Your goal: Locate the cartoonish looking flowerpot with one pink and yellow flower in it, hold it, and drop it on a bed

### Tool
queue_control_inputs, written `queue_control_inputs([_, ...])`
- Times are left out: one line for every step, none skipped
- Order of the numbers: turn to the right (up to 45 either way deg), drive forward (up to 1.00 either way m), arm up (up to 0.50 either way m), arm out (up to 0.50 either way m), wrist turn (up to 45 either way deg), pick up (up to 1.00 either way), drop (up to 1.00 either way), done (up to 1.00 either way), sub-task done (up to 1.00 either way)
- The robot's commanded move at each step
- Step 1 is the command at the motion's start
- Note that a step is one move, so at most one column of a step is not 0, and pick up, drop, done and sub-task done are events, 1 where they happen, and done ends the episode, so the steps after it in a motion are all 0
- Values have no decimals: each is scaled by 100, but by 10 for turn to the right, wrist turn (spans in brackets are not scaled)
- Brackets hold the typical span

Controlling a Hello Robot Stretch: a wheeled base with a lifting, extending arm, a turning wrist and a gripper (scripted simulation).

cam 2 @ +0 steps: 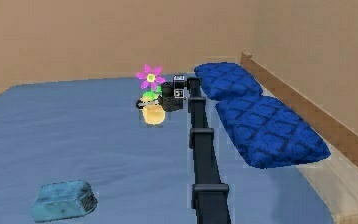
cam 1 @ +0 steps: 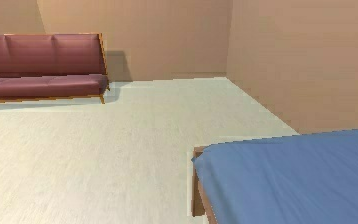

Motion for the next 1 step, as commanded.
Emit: queue_control_inputs([0, 0, 0, 0, 0, 0, 100, 0, 0])
